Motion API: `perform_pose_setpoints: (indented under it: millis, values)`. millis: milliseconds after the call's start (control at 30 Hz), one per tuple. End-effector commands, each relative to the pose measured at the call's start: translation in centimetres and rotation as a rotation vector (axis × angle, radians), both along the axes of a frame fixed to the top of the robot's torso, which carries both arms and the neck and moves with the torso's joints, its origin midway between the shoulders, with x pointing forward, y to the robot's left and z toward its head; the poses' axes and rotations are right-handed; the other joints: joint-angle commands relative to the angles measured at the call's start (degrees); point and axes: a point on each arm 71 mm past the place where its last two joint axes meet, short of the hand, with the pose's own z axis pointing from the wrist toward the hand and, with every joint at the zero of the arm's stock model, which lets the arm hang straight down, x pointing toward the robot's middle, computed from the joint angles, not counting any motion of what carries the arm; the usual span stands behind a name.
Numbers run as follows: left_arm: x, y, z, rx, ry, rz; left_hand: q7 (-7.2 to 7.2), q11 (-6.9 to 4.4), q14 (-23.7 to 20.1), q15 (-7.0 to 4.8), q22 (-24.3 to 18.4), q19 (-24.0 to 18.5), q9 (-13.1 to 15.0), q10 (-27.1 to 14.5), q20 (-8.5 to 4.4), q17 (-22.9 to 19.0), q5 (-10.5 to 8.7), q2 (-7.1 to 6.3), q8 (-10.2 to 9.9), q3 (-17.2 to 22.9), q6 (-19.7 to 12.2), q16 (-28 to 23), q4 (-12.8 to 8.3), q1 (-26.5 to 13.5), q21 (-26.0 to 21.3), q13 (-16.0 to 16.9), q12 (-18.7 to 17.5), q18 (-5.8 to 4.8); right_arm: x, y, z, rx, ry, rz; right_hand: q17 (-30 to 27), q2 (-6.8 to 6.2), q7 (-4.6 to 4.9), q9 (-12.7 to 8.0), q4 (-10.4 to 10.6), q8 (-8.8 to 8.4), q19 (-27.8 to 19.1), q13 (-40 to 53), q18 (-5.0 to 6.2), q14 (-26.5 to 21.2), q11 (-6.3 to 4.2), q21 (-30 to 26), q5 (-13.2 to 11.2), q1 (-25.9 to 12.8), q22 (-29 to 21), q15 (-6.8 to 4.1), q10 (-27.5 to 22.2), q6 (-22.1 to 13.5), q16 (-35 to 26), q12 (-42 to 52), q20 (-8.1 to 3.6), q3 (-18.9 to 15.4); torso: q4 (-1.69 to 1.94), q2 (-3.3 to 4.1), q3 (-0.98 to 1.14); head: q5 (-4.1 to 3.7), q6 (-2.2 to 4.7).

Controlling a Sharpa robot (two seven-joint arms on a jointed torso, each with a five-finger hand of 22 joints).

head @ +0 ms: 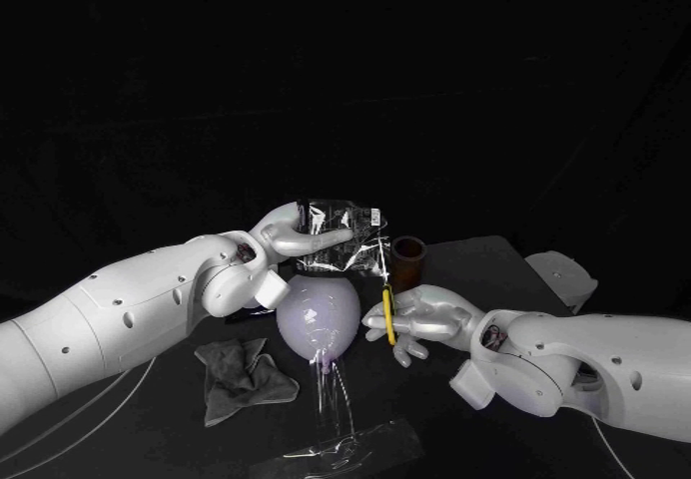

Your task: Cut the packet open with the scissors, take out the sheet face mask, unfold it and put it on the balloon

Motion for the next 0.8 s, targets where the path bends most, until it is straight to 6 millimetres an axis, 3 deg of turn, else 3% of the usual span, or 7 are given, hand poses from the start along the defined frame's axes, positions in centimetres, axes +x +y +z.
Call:
perform_pose_setpoints:
  millis: [33, 200, 233, 300, 533, 700, 800]
  values:
    - [-0.30, -0.38, 0.18, -0.011, -0.033, -0.028, 0.08, 0.04, 0.3, 0.08, 0.1, 0.4, 4.8, 0.5, 0.14, 0.1, 0.16, 0.48, 0.2, 0.1, 0.2, 0.2, -0.2, 0.0, 0.4, -0.1, -0.4, 0.59, 0.36, -0.08, 0.42, 0.021, -0.015, -0.005, 0.3, 0.19, 1.75, 0.1, -0.1, 0.13, 0.1, 0.0, 0.73, 0.2, -0.27, 0.6, -0.1, -0.5, 0.2, 0.18, 0.7, 0.3, 0.5, 0.5, 0.17, -1.4, -0.02, -0.01, 0.00, -0.13, -0.09]
    - [-0.20, -0.28, 0.29, -0.023, -0.044, -0.012, 0.07, 0.04, 0.3, 0.08, 0.1, 0.4, 4.8, 0.5, 0.13, 0.1, 0.16, 0.48, 0.2, 0.2, 0.2, 0.2, -0.3, 0.0, 0.4, -0.1, -0.4, 0.59, 0.51, -0.18, 0.48, 0.021, -0.013, -0.009, 4.8, 1.10, -0.17, 0.8, -0.6, 2.45, 3.4, 0.9, 0.13, 3.0, -2.16, 5.7, -0.1, 0.0, 2.8, -1.19, 6.8, 4.4, 3.4, 3.7, -0.58, -1.4, -0.04, -0.02, 0.04, -0.03, -0.12]
    - [-0.15, -0.23, 0.32, -0.027, -0.045, -0.005, 0.06, 0.04, 0.3, 0.08, 0.1, 0.4, 4.8, 0.5, 0.13, 0.1, 0.16, 0.48, 0.2, 0.2, 0.2, 0.2, -0.3, 0.0, 0.4, -0.1, -0.4, 0.58, 0.52, -0.20, 0.49, 0.021, -0.011, -0.009, 8.1, 1.87, -1.82, 1.4, -1.1, 4.04, 6.2, 2.0, -0.58, 5.2, -3.80, 9.9, -0.1, 0.5, 5.0, -2.67, 11.1, 7.6, 5.4, 5.7, -1.88, -1.5, -0.06, -0.03, 0.04, -0.04, -0.10]
    - [-0.08, -0.16, 0.34, -0.031, -0.047, 0.002, 0.06, 0.04, 0.3, 0.08, 0.1, 0.4, 4.8, 0.5, 0.13, 0.1, 0.16, 0.48, 0.2, 0.2, 0.2, 0.2, -0.3, 0.0, 0.4, -0.1, -0.4, 0.58, 0.51, -0.20, 0.50, 0.022, -0.010, -0.008, 8.9, 2.08, -2.25, 1.5, -1.3, 4.23, 7.0, 2.4, -0.83, 5.9, -4.24, 11.2, -0.1, 0.6, 5.7, -3.16, 12.0, 8.2, 5.9, 5.9, -2.46, -1.6, -0.06, -0.02, 0.03, -0.09, -0.11]
    - [0.05, 0.01, 0.35, -0.036, -0.046, 0.017, 0.05, 0.04, 0.3, 0.08, 0.1, 0.4, 4.8, 0.5, 0.13, 0.1, 0.16, 0.49, 0.3, 0.2, 0.2, 0.2, -0.2, -0.1, 0.4, -0.1, -0.4, 0.57, 0.51, -0.15, 0.60, 0.024, -0.018, -0.012, 8.5, 2.03, -2.09, 1.4, -1.4, 3.81, 6.9, 2.3, -0.88, 5.8, -4.06, 11.1, -0.1, 0.5, 5.7, -3.15, 11.1, 7.7, 5.7, 5.1, -2.66, -1.6, -0.04, -0.01, 0.04, -0.10, 0.18]
    - [0.06, 0.05, 0.35, -0.036, -0.044, 0.019, 0.05, 0.04, 0.3, 0.08, 0.1, 0.4, 4.8, 0.5, 0.13, 0.1, 0.16, 0.49, 0.3, 0.2, 0.2, 0.2, -0.2, -0.1, 0.4, -0.1, -0.4, 0.57, 0.52, -0.10, 0.71, 0.027, -0.031, -0.018, 6.9, 1.61, -0.94, 1.0, -1.6, 2.31, 5.7, 1.5, -0.79, 5.0, -2.92, 9.8, -0.1, -0.1, 5.1, -2.29, 7.7, 5.6, 5.0, 2.6, -2.25, -1.7, -0.04, 0.02, 0.04, -0.01, 0.21]
    - [0.04, 0.06, 0.34, -0.035, -0.044, 0.018, 0.04, 0.03, 0.4, 0.07, 0.1, 0.4, 4.8, 0.5, 0.13, 0.1, 0.16, 0.50, 0.3, 0.2, 0.2, 0.2, -0.3, -0.1, 0.4, -0.1, -0.4, 0.57, 0.53, -0.05, 0.81, 0.031, -0.042, -0.025, 4.6, 0.89, 0.59, 0.4, -1.7, 0.48, 3.8, 0.4, -0.58, 3.4, -1.42, 7.6, -0.1, -0.9, 4.0, -1.00, 3.8, 2.6, 3.8, 0.3, -1.35, -1.6, -0.06, 0.01, 0.04, -0.05, 0.35]
